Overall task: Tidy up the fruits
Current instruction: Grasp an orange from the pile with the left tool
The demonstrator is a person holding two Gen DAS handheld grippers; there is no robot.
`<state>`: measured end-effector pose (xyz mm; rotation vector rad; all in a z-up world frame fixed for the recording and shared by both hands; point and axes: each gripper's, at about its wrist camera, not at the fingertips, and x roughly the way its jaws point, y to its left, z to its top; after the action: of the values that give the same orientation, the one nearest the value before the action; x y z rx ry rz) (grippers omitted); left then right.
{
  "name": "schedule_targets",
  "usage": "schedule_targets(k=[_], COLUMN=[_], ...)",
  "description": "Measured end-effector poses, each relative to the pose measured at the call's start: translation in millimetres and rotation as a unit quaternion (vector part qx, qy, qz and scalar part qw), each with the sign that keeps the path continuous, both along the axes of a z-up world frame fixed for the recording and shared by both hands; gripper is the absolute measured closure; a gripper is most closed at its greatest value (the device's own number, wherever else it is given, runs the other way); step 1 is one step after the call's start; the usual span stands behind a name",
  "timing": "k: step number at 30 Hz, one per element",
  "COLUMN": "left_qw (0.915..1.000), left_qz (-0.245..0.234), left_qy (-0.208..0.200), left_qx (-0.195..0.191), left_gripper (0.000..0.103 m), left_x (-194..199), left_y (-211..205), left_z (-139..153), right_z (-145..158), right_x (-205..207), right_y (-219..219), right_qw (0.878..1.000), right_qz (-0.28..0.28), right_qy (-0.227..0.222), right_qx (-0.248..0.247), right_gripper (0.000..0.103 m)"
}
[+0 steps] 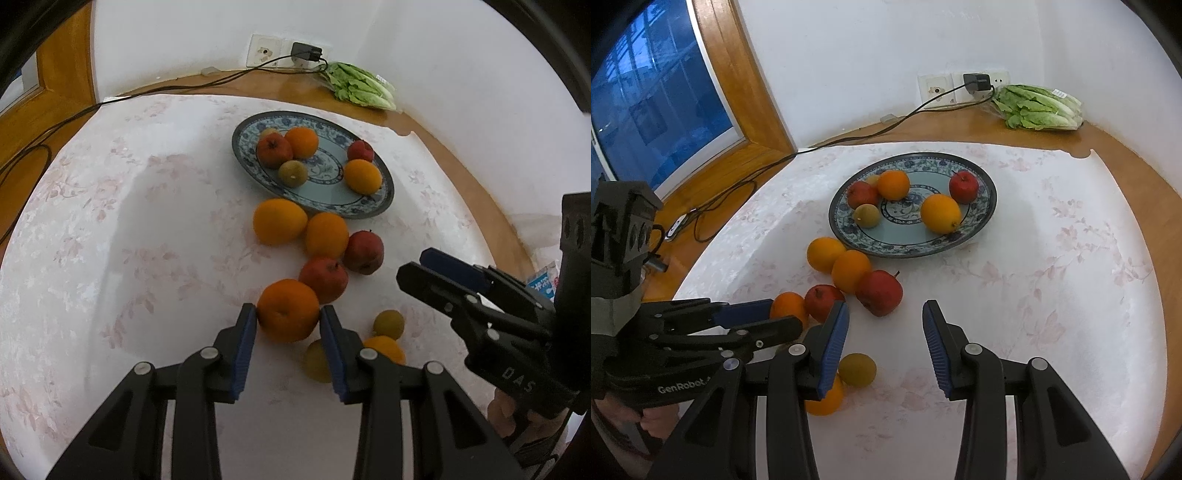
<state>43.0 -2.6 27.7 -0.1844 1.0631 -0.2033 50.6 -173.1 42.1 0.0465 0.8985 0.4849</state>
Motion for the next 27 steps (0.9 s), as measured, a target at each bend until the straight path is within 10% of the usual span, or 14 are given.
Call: schedule_targets(k=[27], left_qw=[0.9988], left_qz=[0.049], left_qy=[-0.007], left_qx=[0.009], left_gripper=[0.066], left_x=[9], left_y=[29], left_z=[1], right_z=[-21], right_x=[23], right_y=[12], right_qw=[1.000], right_qz=[0.013], right_qy=[0.019], right_qx=[-0.007], right_gripper=[0.060])
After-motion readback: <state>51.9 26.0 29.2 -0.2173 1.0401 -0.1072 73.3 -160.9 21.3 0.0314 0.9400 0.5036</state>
